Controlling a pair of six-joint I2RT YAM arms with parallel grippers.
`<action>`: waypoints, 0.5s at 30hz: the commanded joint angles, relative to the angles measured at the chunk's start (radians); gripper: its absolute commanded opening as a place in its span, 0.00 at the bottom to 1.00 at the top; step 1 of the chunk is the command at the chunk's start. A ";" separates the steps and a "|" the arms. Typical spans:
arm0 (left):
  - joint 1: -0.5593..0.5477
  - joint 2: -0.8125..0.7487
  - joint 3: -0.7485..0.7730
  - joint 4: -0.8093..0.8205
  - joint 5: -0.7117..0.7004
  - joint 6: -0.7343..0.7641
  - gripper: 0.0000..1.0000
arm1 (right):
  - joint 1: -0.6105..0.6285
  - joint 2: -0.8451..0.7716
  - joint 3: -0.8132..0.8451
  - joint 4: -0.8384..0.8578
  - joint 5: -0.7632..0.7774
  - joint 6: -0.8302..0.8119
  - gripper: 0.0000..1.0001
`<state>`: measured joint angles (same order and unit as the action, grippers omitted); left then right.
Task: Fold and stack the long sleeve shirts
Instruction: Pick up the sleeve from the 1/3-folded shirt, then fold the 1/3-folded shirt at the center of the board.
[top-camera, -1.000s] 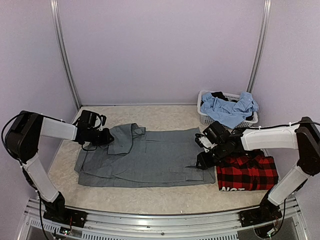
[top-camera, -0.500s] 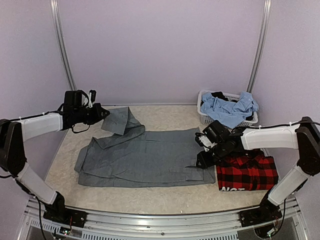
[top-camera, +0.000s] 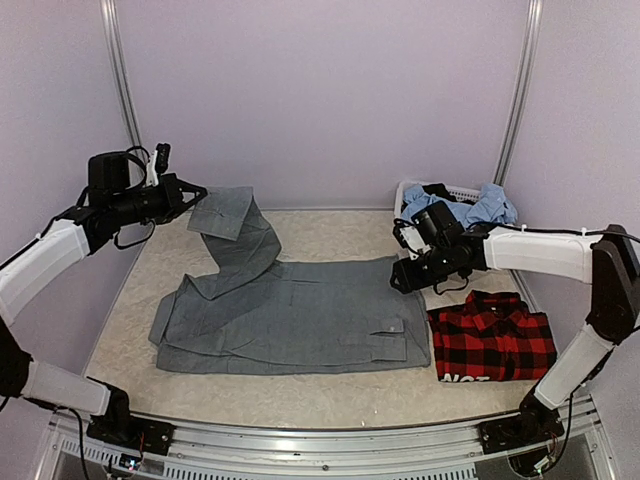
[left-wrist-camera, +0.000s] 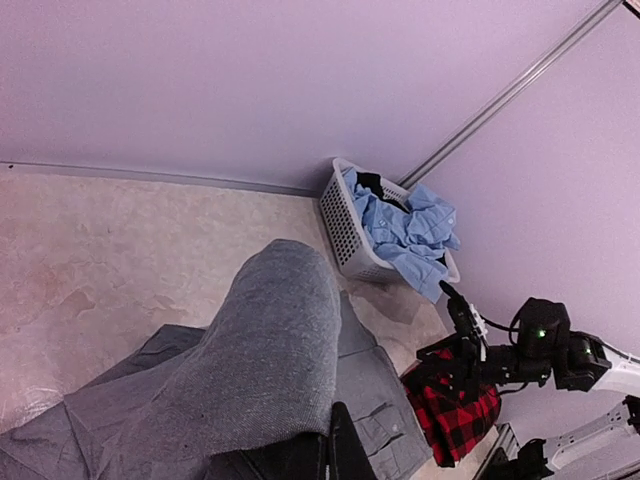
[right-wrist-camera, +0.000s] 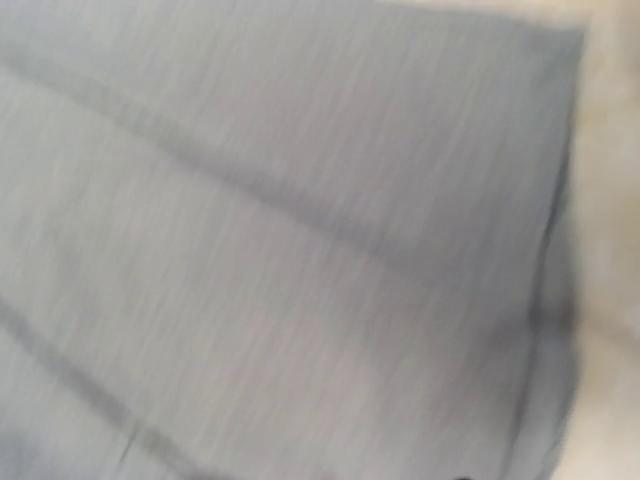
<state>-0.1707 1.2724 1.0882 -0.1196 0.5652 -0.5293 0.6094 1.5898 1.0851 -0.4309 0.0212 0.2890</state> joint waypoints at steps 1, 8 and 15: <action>0.004 -0.136 0.007 -0.113 0.077 0.022 0.00 | -0.057 0.102 0.084 0.083 0.001 -0.109 0.53; -0.055 -0.353 -0.036 -0.364 0.093 0.081 0.00 | -0.076 0.228 0.191 0.158 -0.005 -0.266 0.59; -0.181 -0.566 -0.058 -0.491 0.118 0.071 0.00 | -0.077 0.311 0.269 0.165 0.000 -0.366 0.59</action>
<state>-0.2924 0.7872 1.0454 -0.5018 0.6552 -0.4690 0.5369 1.8660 1.3060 -0.2928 0.0200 0.0132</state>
